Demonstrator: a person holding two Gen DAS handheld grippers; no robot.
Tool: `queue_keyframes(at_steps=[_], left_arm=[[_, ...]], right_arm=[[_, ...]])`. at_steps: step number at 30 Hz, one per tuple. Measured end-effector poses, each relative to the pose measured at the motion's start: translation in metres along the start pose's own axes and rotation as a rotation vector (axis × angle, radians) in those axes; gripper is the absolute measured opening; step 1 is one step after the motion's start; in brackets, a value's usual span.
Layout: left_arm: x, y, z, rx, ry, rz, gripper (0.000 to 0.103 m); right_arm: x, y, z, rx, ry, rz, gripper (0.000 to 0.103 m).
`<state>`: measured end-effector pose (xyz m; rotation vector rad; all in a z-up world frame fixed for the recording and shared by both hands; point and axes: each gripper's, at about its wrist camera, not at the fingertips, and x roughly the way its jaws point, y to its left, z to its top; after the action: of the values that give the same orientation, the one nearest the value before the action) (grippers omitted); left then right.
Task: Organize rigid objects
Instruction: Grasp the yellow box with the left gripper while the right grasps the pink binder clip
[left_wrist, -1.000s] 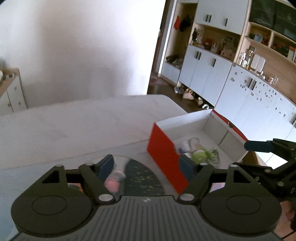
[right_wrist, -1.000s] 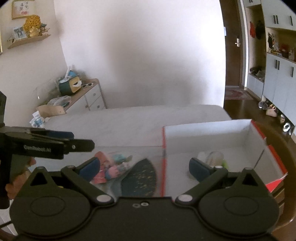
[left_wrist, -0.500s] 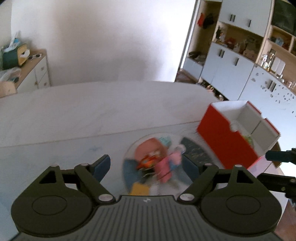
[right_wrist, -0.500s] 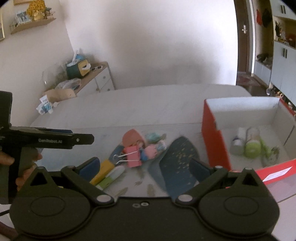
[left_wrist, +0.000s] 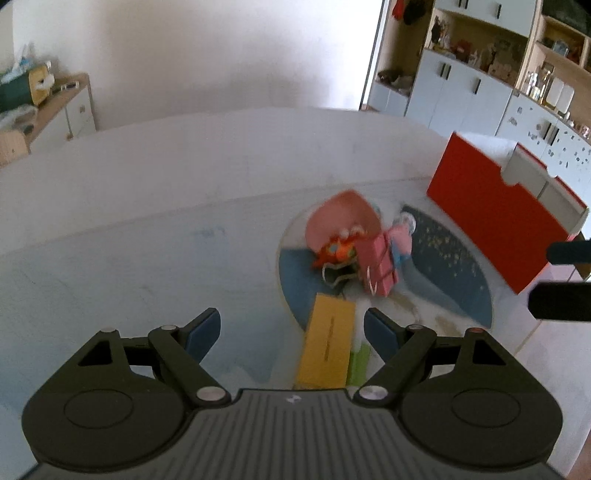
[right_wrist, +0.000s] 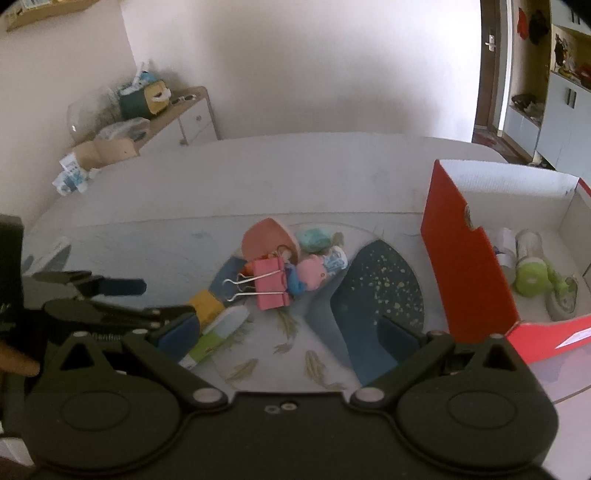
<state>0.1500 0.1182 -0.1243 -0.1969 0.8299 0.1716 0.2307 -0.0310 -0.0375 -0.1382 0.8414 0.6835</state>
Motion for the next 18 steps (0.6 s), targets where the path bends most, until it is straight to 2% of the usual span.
queue_keyframes(at_steps=[11, 15, 18], left_arm=[[0.022, 0.001, -0.009, -0.034, 0.041, -0.022, 0.085], [0.025, 0.004, -0.009, -0.043, 0.047, -0.03, 0.085], [0.027, 0.007, -0.009, -0.054, 0.049, -0.04, 0.085]], right_arm=[[0.038, 0.012, 0.014, -0.063, 0.026, 0.035, 0.098], [0.052, 0.015, 0.017, -0.086, 0.05, 0.039, 0.088], [0.062, 0.019, 0.018, -0.112, 0.061, 0.039, 0.085]])
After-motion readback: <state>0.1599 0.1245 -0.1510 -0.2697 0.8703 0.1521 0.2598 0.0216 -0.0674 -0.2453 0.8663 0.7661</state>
